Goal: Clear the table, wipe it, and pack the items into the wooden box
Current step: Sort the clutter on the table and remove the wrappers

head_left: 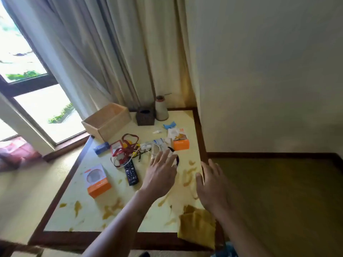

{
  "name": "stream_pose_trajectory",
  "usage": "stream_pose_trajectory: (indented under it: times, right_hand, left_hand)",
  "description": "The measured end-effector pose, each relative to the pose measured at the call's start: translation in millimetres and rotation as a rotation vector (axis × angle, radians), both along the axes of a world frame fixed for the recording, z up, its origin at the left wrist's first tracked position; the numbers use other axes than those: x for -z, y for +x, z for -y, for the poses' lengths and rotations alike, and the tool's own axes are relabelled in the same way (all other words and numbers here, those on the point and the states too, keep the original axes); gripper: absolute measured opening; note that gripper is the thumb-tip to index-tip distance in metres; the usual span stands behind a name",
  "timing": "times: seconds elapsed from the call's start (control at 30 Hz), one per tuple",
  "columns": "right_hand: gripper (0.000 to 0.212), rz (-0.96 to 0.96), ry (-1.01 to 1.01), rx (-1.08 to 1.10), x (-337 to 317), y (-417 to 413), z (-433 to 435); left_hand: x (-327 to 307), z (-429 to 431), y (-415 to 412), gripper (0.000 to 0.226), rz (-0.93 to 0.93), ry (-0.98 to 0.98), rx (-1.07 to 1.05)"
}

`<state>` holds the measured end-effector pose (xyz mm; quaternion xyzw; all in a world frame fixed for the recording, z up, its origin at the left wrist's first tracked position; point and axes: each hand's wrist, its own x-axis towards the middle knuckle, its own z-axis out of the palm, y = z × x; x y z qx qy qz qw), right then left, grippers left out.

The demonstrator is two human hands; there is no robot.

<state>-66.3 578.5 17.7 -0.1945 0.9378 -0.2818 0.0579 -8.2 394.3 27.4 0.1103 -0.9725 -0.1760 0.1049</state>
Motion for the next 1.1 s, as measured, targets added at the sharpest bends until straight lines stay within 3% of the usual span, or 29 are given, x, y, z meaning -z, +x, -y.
stream_pose_trajectory:
  times: [0.17,0.37,0.57,0.73,0.83,1.1]
  right_hand:
    - [0.051,-0.007,0.057,-0.106,8.2,-24.7,111.9]
    - [0.051,0.206,0.085,-0.080,51.7,-50.3,224.8]
    - [0.057,0.296,0.263,-0.053,94.8,-93.5,254.1]
    - [0.077,0.253,0.321,-0.202,121.2,-125.9,255.1]
    - [0.067,0.218,0.305,-0.245,138.7,-139.4,256.0]
    - [0.029,0.171,0.217,-0.220,165.9,-147.1,247.2]
  left_hand:
    - [14.2,112.7,0.5,0.047,0.073,0.014,-0.087]
    - [67.0,236.9,-19.1,0.054,0.301,0.026,-0.126]
    - [89.9,285.3,-64.3,0.046,0.309,0.076,-0.016]
    - [102.7,286.4,-105.1,0.065,0.407,0.124,0.080]
    - [117.9,279.7,-116.4,0.059,0.431,0.131,0.074]
    - [143.0,280.8,-121.0,0.037,0.275,0.122,0.028]
